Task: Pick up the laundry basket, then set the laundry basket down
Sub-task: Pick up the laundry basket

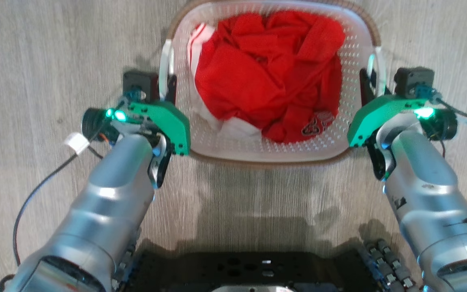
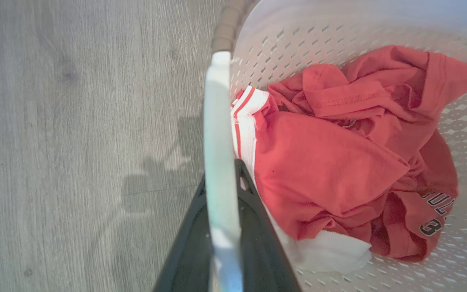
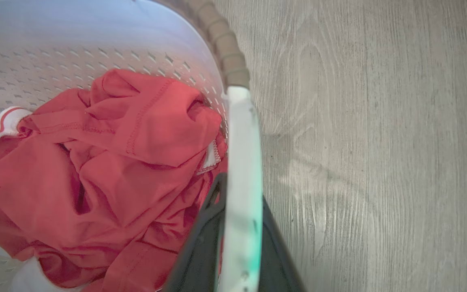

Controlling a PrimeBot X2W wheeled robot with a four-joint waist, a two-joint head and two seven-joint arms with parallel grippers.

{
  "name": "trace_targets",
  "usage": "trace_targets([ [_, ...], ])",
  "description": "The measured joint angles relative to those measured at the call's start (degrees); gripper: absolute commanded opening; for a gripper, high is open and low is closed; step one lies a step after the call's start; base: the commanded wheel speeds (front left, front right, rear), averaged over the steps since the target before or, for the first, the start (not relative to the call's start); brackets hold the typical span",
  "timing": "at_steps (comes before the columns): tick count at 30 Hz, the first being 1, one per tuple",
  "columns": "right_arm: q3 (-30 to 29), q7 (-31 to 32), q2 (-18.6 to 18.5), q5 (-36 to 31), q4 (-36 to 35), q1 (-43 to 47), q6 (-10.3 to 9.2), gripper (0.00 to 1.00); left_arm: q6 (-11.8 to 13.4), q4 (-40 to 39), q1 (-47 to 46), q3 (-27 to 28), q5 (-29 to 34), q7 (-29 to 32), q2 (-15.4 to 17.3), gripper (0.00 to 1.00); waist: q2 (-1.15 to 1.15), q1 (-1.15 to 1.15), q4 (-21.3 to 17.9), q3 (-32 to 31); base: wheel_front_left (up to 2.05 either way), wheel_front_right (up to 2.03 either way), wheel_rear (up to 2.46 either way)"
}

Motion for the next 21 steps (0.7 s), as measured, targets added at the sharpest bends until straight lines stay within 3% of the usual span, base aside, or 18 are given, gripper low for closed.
trace_targets([
  [21,14.26,0.35,0.82,10.23,13.88,4.08,0.02,0.0,0.64,5.61,11.24,-7.39,-9.82,0.58,-0.18,0.0,0.0,-0.01,0.0,-16.39,0.0,0.0,0.0],
])
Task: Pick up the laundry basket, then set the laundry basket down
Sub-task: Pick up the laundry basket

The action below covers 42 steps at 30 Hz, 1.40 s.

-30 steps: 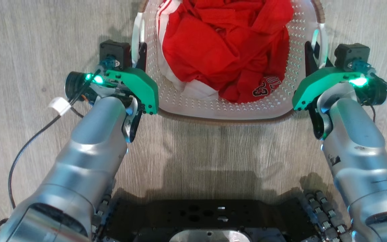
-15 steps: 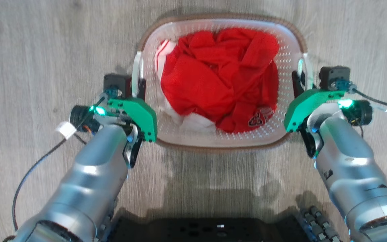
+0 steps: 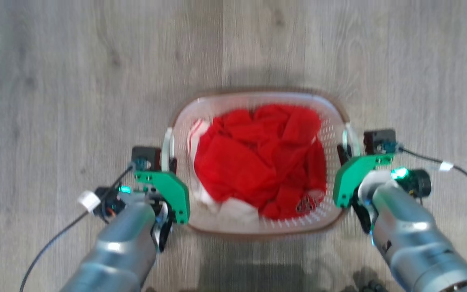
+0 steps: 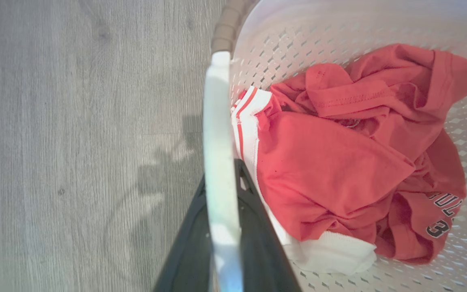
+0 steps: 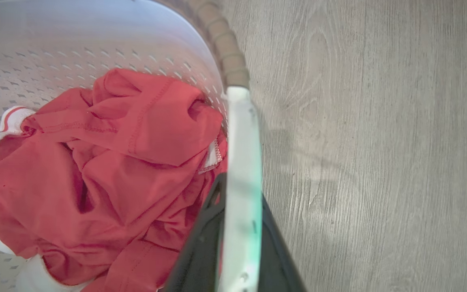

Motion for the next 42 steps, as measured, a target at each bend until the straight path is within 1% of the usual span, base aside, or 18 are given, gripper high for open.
trace_targets([
  [7,5.73,2.74,-0.03,5.05,0.57,3.3,0.0,0.0,0.02,1.01,3.15,-3.52,-4.24,1.56,0.04,0.0,0.0,0.0,-0.06,-6.32,0.0,0.0,0.0],
  [15,10.37,6.26,-0.02,9.35,1.4,8.35,0.0,0.0,0.11,1.74,8.81,-7.06,-8.33,4.14,0.1,0.0,0.0,0.0,-0.22,-13.63,0.0,0.0,0.0],
  [24,15.29,9.02,-0.02,14.11,1.18,13.24,-0.01,0.0,0.13,2.83,13.5,-10.36,-11.11,5.75,0.18,0.0,0.0,0.0,-0.58,-21.22,0.0,0.0,0.0],
  [34,19.13,9.58,-0.02,17.58,1.27,15.32,-0.01,0.0,0.01,4.04,15.6,-12.4,-13.17,5.46,0.24,0.0,0.0,0.0,-1.08,-27.52,0.0,0.0,0.0],
  [42,21.34,9.58,-0.01,19.75,1.36,17.18,-0.02,0.0,-0.01,4.91,16.26,-14.14,-14.07,5.46,0.23,0.0,0.0,0.0,-1.24,-30.29,0.0,0.0,0.0],
])
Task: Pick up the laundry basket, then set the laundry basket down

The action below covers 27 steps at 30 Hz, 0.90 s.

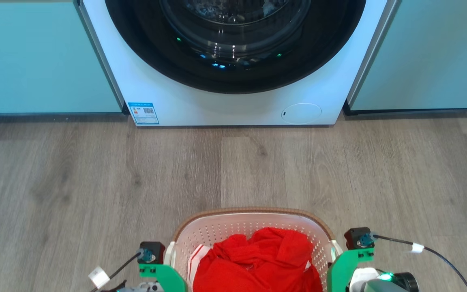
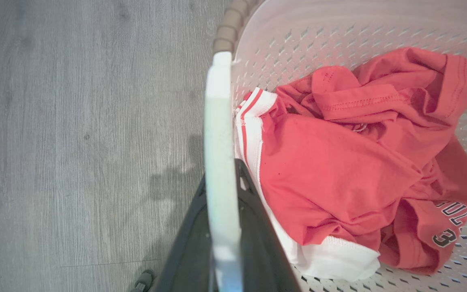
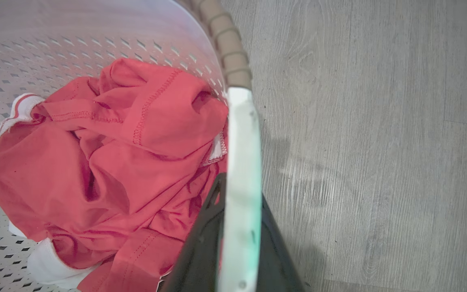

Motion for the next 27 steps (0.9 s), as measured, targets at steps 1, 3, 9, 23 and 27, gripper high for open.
trace_targets([
  [1,0.23,0.0,0.0,0.31,0.0,-0.01,0.0,0.0,0.0,0.07,0.0,-0.07,-0.18,0.0,0.0,0.0,0.0,0.0,-0.02,-0.17,0.0,0.0,0.0],
  [3,0.93,0.0,0.0,0.69,0.01,-0.01,0.0,0.0,-0.01,0.23,0.02,-0.21,-0.52,0.0,0.0,0.0,0.0,0.0,-0.07,-0.45,0.0,0.0,0.0],
  [9,2.34,0.0,0.0,1.75,0.38,0.0,0.0,0.0,0.0,0.26,0.89,-0.7,-1.32,-0.05,0.0,0.0,-0.01,0.0,-0.31,-0.89,0.0,0.0,0.0],
  [23,4.33,-0.21,0.0,3.54,1.15,-0.02,0.0,0.0,0.37,0.03,0.9,-2.47,-3.26,-0.05,0.03,0.0,-0.01,0.0,-0.44,-1.01,0.0,0.0,0.0],
  [27,4.83,-0.43,0.0,4.19,1.47,-0.04,0.0,0.0,0.57,-0.15,0.89,-2.91,-4.01,-0.05,0.03,0.0,-0.01,0.0,-0.46,-0.9,0.0,0.0,0.0],
])
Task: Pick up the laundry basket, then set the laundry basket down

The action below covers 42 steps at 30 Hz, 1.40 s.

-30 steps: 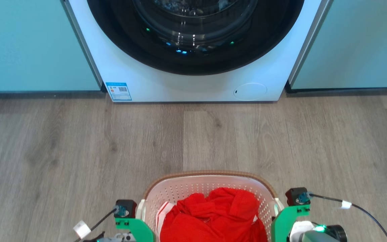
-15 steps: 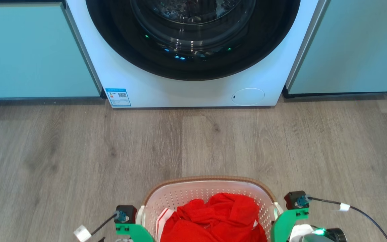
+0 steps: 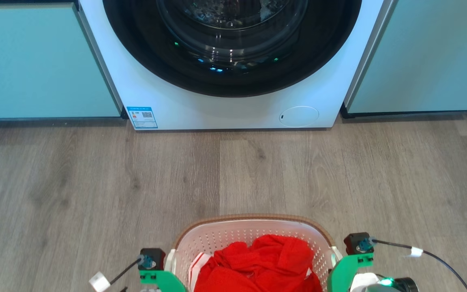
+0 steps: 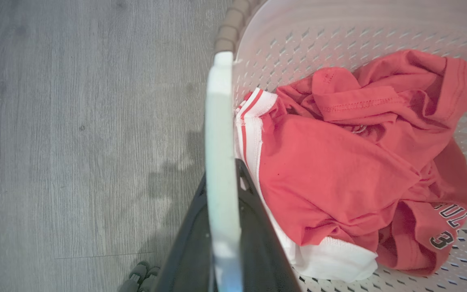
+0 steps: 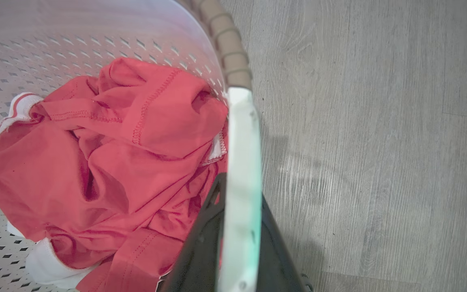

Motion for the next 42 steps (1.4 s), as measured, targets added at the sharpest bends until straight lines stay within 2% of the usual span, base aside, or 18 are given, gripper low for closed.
trace_targets([
  [15,1.57,-0.75,-0.01,1.3,0.63,-0.91,0.0,0.0,1.23,-1.11,-0.2,-1.15,-2.15,-0.65,0.1,0.0,0.0,0.0,-0.1,1.41,0.0,0.0,0.0],
  [22,1.99,-1.65,-0.03,1.59,0.88,-4.08,0.0,0.0,1.57,-1.35,-3.02,-1.13,-3.15,-1.52,0.16,0.0,0.0,0.01,-0.14,4.18,0.0,0.0,0.0],
  [31,2.15,-3.31,-0.07,1.57,1.2,-12.99,0.0,0.0,1.47,0.4,-12.38,-1.0,-3.46,-3.07,0.14,0.0,0.0,0.02,-0.2,11.09,0.0,0.0,0.0],
  [42,-0.11,-5.7,-0.25,-0.08,2.18,-25.97,0.0,0.0,0.9,2.14,-25.76,-0.59,-2.12,-4.67,0.09,0.0,0.01,0.02,-0.03,23.41,0.0,0.0,0.0],
])
